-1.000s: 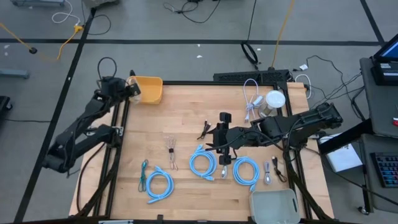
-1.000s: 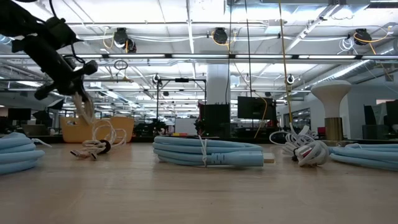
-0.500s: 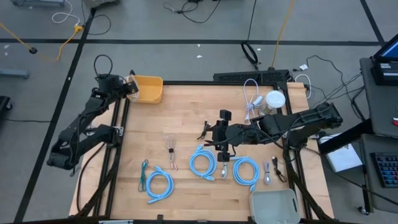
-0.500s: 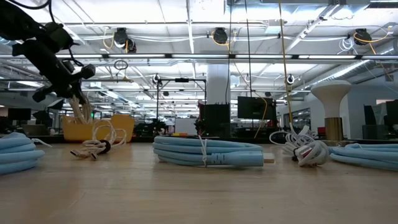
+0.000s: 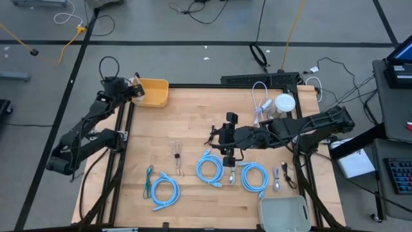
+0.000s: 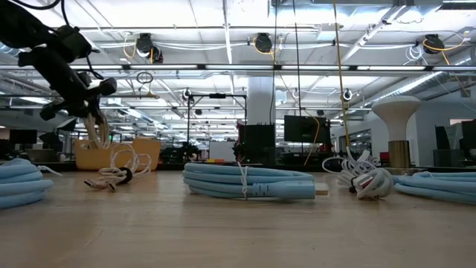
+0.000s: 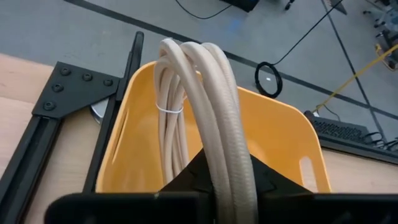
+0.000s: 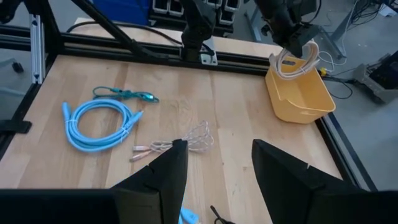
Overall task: Pick & Place USB Port
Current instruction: Put the gray hdmi cable into the yellow bin
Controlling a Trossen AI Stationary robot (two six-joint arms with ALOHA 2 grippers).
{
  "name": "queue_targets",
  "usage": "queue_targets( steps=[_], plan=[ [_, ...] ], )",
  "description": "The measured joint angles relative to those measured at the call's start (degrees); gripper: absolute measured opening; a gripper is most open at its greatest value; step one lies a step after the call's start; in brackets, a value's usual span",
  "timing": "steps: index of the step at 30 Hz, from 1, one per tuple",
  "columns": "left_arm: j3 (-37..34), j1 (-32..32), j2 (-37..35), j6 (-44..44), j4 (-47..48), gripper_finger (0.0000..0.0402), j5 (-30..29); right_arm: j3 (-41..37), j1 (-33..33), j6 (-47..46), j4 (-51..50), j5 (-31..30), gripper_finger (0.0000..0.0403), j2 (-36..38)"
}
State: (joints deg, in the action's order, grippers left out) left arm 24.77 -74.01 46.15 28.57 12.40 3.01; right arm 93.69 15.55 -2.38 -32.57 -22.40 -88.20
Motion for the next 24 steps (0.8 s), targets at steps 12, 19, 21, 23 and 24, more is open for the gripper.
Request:
queue_targets(
  steps=[12, 19, 21, 23, 24],
  plan=[
    [0.0, 1.1, 1.8, 0.1, 1.0, 0.0066, -1.7, 0.0, 0.0, -1.0, 0.2, 0.0, 0.0171, 0.0],
    [0.1, 1.4, 5.7, 1.2, 2.9, 0.0067, -2.6, 0.0, 0.0, -0.9, -0.3, 0.0, 0.0171, 0.0],
    [0.1, 1.4, 6.2, 1.6, 2.9, 0.0067, -2.6, 0.0, 0.0, -0.9, -0.6, 0.0, 0.0171, 0.0],
    [0.1, 1.4, 6.3, 2.0, 2.5, 0.0067, -2.7, 0.0, 0.0, -0.9, -0.7, 0.0, 0.0171, 0.0],
    [0.1, 1.4, 6.3, 2.2, 2.3, 0.0067, -2.7, 0.0, 0.0, -0.9, -0.7, 0.0, 0.0171, 0.0]
  ],
)
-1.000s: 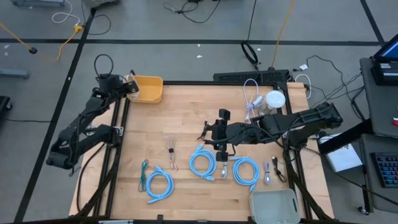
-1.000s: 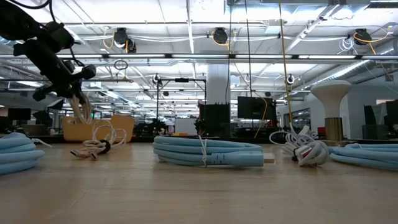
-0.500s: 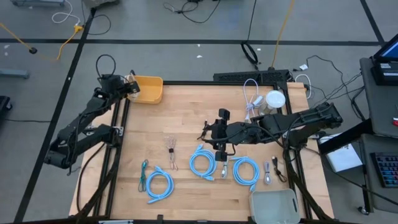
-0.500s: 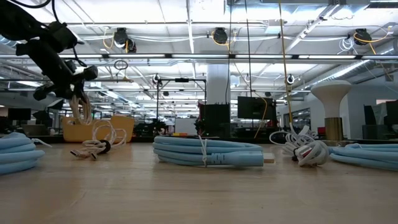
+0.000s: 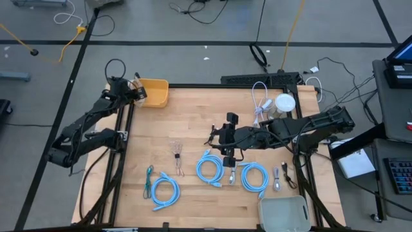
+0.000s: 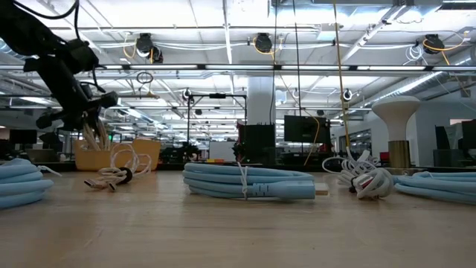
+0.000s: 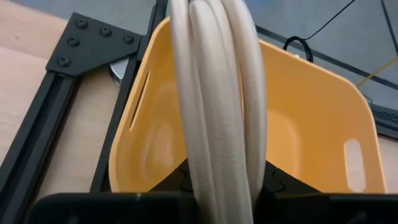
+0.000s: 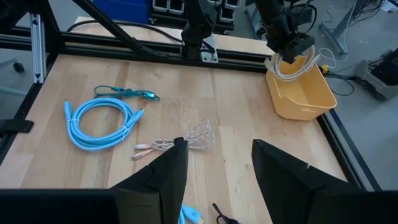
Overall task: Pick & Place USB Port
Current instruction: Put the gray hdmi cable into the yellow bin
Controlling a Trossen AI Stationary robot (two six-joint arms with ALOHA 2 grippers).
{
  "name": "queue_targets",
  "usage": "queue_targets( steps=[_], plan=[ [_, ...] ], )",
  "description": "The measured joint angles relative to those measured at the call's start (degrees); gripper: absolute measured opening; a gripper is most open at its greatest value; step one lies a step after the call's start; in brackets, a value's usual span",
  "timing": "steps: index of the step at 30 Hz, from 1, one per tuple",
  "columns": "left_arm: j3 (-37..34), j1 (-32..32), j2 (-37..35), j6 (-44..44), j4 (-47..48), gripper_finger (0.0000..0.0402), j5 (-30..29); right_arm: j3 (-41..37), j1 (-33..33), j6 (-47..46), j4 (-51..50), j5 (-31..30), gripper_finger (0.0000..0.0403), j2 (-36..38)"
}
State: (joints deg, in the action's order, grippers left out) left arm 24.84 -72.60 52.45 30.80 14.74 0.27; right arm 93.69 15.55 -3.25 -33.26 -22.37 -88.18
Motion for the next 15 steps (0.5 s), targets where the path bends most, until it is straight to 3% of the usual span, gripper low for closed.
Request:
queue_targets(
  steps=[5, 11, 15],
  plan=[
    [0.0, 0.0, -0.5, 0.2, -0.4, 0.0073, 0.2, 0.0, 0.0, 0.0, 0.0, 0.0, 0.0171, 0.0],
    [0.6, 0.5, -0.4, 1.7, -0.1, 0.0116, 1.2, 0.0, 0.0, -0.1, 0.0, 0.0, 0.0171, 0.0],
    [0.6, 0.7, -0.4, 2.2, 0.1, 0.0122, 1.4, 0.0, 0.0, -0.1, 0.1, 0.0, 0.0171, 0.0]
  ],
)
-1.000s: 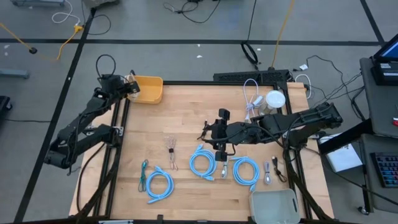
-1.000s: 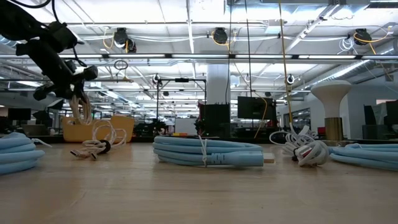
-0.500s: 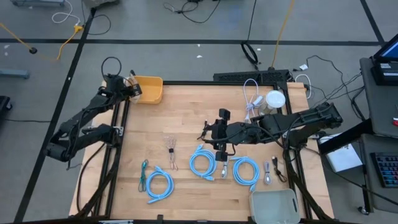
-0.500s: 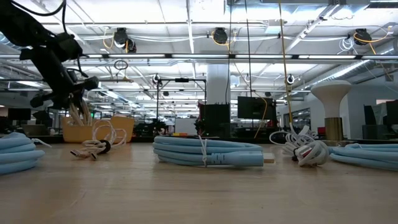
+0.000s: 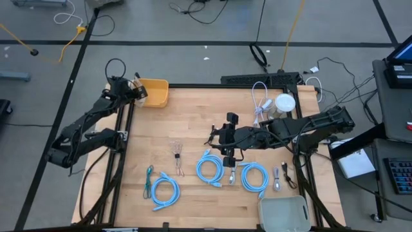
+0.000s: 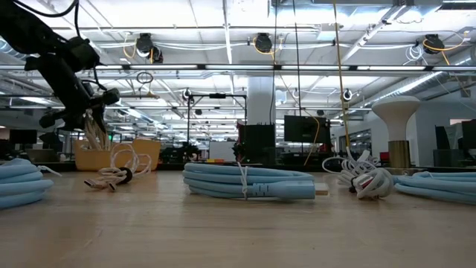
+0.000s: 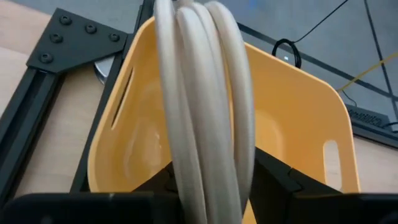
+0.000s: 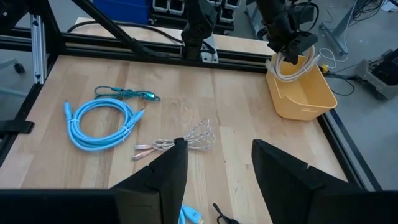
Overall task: Pick & Place USB Port
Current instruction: Put the gray hdmi cable into the yellow bin
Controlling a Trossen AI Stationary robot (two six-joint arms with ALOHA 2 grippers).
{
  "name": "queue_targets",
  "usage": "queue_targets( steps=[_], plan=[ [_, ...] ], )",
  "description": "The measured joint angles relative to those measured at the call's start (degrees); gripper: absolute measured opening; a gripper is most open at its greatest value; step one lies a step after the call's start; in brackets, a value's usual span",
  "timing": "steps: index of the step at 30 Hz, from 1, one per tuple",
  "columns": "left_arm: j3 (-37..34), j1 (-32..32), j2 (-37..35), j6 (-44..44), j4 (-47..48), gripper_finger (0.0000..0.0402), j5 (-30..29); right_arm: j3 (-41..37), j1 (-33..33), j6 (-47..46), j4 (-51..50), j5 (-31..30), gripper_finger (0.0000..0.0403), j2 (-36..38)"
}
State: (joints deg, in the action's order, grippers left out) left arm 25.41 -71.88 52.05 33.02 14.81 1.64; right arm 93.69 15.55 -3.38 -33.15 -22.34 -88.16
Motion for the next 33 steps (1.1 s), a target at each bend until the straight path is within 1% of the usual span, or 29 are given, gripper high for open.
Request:
queue_targets(
  steps=[8, 15, 24, 26, 30, 33],
  plan=[
    [0.5, -0.1, 0.3, 0.3, 0.8, 0.0122, 0.2, 0.0, 0.0, -0.5, -0.2, 0.1, 0.0171, 0.0],
    [3.9, -0.1, 3.1, 0.5, 5.8, 0.0122, 0.2, 0.0, 0.3, -0.5, -0.5, 0.1, 0.0171, 0.0],
    [6.0, -0.1, 5.1, 0.2, 9.1, 0.0118, -0.3, 0.0, 0.6, -0.5, -0.5, 0.1, 0.0171, 0.0],
    [6.0, -0.1, 5.0, 1.5, 8.9, 0.0118, -0.2, 0.0, 0.7, -0.5, -0.6, 0.1, 0.0171, 0.3],
    [6.0, -0.2, 4.8, 7.9, 6.9, 0.0118, -0.7, 0.0, 0.7, -0.5, -0.5, 0.1, 0.0171, 0.6],
    [6.0, -0.2, 4.8, 8.7, 6.8, 0.0118, -0.9, 0.0, 0.7, -0.4, -0.5, 0.1, 0.0171, 0.6]
  ],
)
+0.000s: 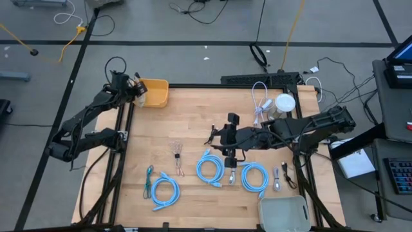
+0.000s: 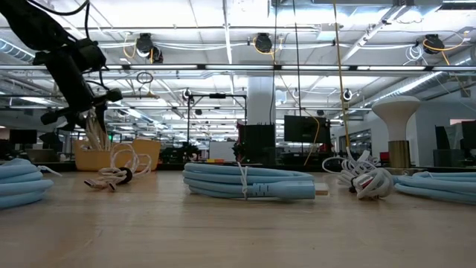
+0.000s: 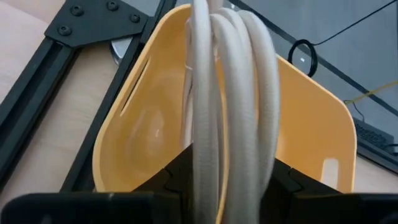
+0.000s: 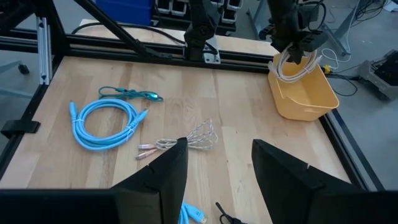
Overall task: Pick & Place USB Port
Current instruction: Put the gray hdmi cable into the yellow bin
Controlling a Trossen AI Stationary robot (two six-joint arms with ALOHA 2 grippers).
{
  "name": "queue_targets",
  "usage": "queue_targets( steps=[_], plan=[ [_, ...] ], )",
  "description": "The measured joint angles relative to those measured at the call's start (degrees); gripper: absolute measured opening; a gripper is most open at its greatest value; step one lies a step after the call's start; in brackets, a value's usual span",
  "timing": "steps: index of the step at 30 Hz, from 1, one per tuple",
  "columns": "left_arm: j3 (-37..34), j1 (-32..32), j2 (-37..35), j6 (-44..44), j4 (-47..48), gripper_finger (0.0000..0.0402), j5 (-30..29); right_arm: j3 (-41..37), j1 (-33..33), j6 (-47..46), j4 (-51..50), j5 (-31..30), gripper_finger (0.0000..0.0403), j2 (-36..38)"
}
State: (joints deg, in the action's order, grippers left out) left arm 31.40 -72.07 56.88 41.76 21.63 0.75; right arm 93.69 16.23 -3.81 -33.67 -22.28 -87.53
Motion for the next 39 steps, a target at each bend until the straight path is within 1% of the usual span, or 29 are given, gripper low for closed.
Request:
queue_targets(
  steps=[9, 14, 26, 31, 39],
  plan=[
    [0.0, 0.0, 0.0, 0.7, -0.4, 0.0118, -0.3, 0.0, 0.0, 0.1, 0.3, 0.0, 0.0171, 0.0],
    [0.0, 0.0, 0.0, 2.6, -0.8, 0.0118, -0.4, 0.0, 0.0, 0.1, 0.3, 0.1, 0.0171, 0.0],
    [0.0, -0.4, 0.0, -1.3, 0.1, 0.0118, 1.2, 0.0, 0.0, -0.5, -0.9, 0.1, 0.0171, 0.0],
    [0.0, -0.4, 0.0, 0.6, -1.0, 0.0118, 0.9, 0.0, 0.0, -1.1, -0.9, 0.1, 0.0171, 0.0],
    [0.0, -1.6, -0.5, -1.2, -0.5, 0.0118, 3.4, 0.0, 0.0, -1.5, -1.0, 0.1, 0.0171, 0.0]
  ],
)
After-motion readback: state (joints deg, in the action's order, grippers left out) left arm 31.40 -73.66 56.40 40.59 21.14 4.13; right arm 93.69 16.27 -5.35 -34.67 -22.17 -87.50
